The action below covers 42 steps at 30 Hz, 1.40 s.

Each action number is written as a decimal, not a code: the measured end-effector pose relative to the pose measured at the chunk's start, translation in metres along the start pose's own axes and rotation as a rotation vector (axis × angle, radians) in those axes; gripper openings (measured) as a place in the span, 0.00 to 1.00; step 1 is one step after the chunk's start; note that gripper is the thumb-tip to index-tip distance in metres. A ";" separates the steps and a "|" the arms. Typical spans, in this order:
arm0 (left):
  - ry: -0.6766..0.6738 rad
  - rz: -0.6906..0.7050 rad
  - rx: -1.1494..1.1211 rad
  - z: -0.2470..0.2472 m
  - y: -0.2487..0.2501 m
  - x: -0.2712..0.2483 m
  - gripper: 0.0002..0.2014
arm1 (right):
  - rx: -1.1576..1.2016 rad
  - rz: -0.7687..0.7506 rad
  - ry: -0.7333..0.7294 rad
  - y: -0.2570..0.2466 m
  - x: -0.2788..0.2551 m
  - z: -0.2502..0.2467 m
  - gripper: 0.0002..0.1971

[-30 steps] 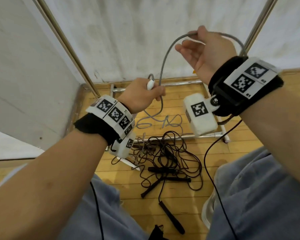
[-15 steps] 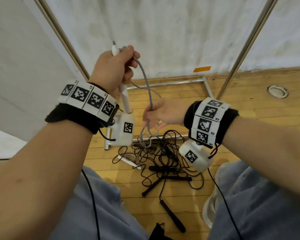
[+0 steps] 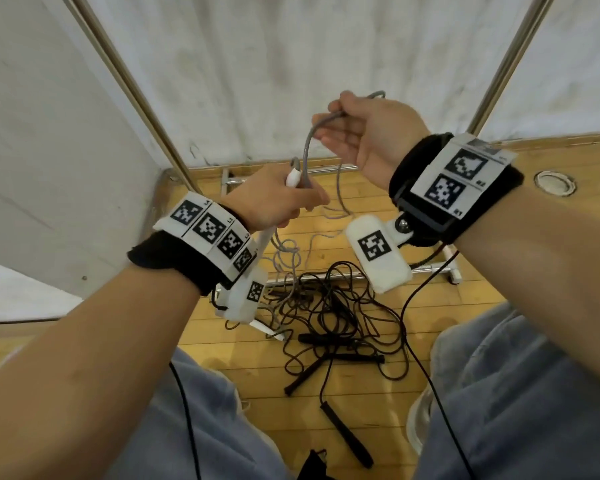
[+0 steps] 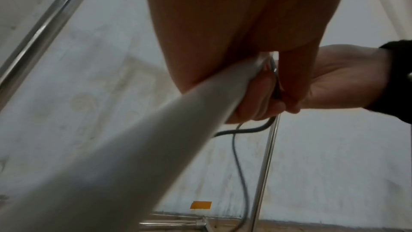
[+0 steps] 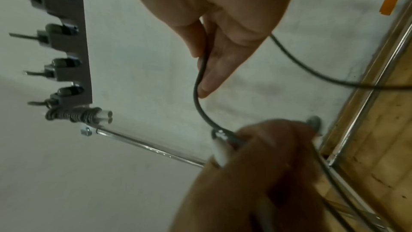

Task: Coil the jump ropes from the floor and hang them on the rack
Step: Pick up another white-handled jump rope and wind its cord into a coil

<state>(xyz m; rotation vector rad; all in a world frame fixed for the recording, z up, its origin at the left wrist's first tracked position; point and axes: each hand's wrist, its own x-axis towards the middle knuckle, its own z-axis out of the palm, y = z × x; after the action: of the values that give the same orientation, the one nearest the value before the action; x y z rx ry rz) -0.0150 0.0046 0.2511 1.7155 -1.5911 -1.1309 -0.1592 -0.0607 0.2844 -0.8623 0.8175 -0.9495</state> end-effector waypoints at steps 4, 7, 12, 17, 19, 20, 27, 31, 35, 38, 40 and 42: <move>-0.020 0.053 0.187 0.002 0.000 0.003 0.09 | 0.149 -0.126 0.102 -0.024 0.010 -0.015 0.12; 0.039 0.097 0.208 0.000 0.001 0.006 0.15 | 0.218 -0.159 0.194 -0.032 0.012 -0.027 0.13; 0.209 0.118 -0.346 -0.009 0.011 0.009 0.17 | -0.112 0.160 -0.046 -0.004 0.001 -0.019 0.03; 0.248 0.149 -0.566 -0.026 0.018 0.008 0.18 | -0.514 0.295 -0.439 0.036 -0.015 -0.005 0.08; 0.280 0.144 -0.584 -0.033 0.016 0.006 0.18 | -0.625 0.308 -0.527 0.049 -0.019 -0.003 0.04; 0.298 0.138 -0.593 -0.036 0.015 0.006 0.18 | -0.686 0.307 -0.549 0.056 -0.021 -0.002 0.04; 0.373 0.112 -0.477 -0.045 0.003 0.004 0.18 | -0.994 0.229 -0.537 0.061 -0.022 0.001 0.13; 0.160 0.051 -0.203 -0.037 -0.003 -0.001 0.20 | -0.530 0.062 -0.263 0.027 -0.016 0.008 0.12; -0.046 -0.008 0.113 -0.012 -0.004 0.000 0.15 | -0.195 -0.021 -0.134 0.000 -0.012 0.006 0.14; -0.106 -0.034 0.209 -0.004 -0.006 0.003 0.09 | -0.026 -0.085 -0.035 -0.017 -0.007 -0.003 0.15; -0.116 -0.045 0.275 -0.004 -0.009 0.004 0.09 | 0.106 -0.126 0.056 -0.027 -0.002 -0.012 0.14; -0.078 -0.032 0.259 -0.005 -0.011 0.004 0.09 | 0.231 -0.137 0.146 -0.033 0.003 -0.020 0.14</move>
<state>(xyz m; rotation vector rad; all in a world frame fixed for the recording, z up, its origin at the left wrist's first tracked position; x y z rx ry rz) -0.0052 0.0013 0.2432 1.8851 -1.8312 -1.0553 -0.1871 -0.0787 0.3042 -0.6595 0.7619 -1.2135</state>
